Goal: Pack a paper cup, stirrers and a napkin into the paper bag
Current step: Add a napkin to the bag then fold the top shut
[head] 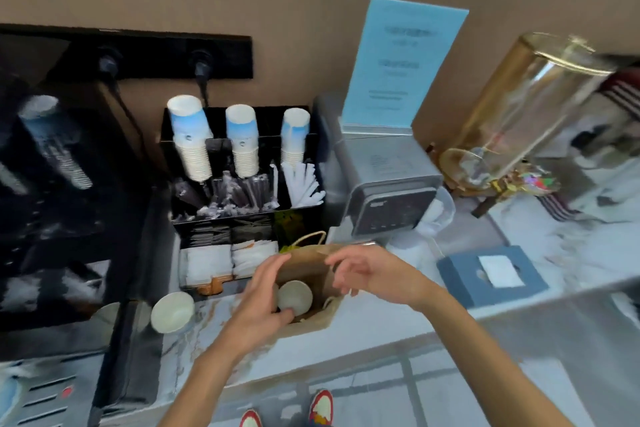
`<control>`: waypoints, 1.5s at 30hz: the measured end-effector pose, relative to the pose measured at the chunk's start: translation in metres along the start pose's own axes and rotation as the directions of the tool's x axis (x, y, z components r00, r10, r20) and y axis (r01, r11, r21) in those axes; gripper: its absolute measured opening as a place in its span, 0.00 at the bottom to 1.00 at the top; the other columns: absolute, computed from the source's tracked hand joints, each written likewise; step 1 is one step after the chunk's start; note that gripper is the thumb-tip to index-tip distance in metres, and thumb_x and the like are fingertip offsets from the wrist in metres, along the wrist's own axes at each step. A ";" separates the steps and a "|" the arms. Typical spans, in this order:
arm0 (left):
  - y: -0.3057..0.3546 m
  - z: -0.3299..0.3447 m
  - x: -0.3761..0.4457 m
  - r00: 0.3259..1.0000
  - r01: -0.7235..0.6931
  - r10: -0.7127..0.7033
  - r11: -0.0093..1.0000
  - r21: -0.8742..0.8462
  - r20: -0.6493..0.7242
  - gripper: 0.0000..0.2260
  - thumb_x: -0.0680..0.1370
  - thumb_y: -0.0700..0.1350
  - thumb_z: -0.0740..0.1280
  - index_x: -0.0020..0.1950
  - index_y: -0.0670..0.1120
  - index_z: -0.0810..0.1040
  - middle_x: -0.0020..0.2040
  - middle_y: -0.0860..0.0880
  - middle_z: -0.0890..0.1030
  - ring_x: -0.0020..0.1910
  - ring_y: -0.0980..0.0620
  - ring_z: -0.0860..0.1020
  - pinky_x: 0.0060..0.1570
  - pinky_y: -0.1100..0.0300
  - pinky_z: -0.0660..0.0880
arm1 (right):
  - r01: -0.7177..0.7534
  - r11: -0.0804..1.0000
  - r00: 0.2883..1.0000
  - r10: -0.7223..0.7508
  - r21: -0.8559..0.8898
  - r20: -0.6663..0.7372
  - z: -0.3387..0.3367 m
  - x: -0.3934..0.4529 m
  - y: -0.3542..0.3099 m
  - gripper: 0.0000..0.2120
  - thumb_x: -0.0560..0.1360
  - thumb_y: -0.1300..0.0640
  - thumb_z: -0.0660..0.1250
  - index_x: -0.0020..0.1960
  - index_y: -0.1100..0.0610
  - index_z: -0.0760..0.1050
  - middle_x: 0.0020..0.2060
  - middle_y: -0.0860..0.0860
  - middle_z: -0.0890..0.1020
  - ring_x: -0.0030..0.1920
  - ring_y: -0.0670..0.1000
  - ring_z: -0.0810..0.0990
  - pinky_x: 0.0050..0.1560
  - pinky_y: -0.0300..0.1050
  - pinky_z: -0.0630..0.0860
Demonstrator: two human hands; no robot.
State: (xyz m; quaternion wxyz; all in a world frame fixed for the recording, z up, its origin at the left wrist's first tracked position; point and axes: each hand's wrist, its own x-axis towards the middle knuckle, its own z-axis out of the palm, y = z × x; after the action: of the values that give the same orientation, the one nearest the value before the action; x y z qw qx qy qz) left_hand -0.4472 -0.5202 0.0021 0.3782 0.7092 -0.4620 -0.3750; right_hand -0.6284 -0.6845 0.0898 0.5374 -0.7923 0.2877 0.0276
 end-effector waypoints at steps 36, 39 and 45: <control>0.041 0.058 0.003 0.917 0.152 -0.185 0.981 -0.119 -0.354 0.34 0.73 0.31 0.71 0.69 0.62 0.67 0.70 0.68 0.64 0.71 0.68 0.61 0.69 0.53 0.62 | -0.447 0.697 0.674 0.674 0.561 -0.302 -0.263 -0.081 0.265 0.14 0.78 0.63 0.67 0.62 0.67 0.75 0.54 0.63 0.82 0.49 0.59 0.81 0.45 0.51 0.80; 0.038 0.059 0.002 0.915 0.156 -0.190 0.980 -0.123 -0.355 0.34 0.73 0.32 0.72 0.70 0.61 0.66 0.72 0.62 0.65 0.73 0.61 0.61 0.71 0.51 0.64 | -0.368 0.749 0.781 0.570 0.550 -0.253 -0.238 -0.080 0.201 0.14 0.78 0.63 0.67 0.63 0.61 0.76 0.53 0.60 0.85 0.54 0.60 0.82 0.53 0.55 0.79; 0.035 0.058 -0.002 0.933 0.127 -0.162 0.984 -0.128 -0.321 0.37 0.74 0.33 0.71 0.68 0.68 0.62 0.72 0.66 0.61 0.69 0.74 0.57 0.73 0.55 0.60 | -0.236 0.834 0.959 0.281 0.498 -0.016 -0.147 -0.066 0.041 0.13 0.75 0.62 0.68 0.59 0.58 0.80 0.53 0.56 0.87 0.52 0.54 0.86 0.45 0.44 0.84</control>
State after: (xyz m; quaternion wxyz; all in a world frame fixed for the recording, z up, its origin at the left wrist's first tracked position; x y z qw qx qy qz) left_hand -0.5115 -0.5396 0.0081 0.4583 0.7731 -0.3184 -0.3016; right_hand -0.7422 -0.7950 0.1404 0.6989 -0.5836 0.4133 -0.0090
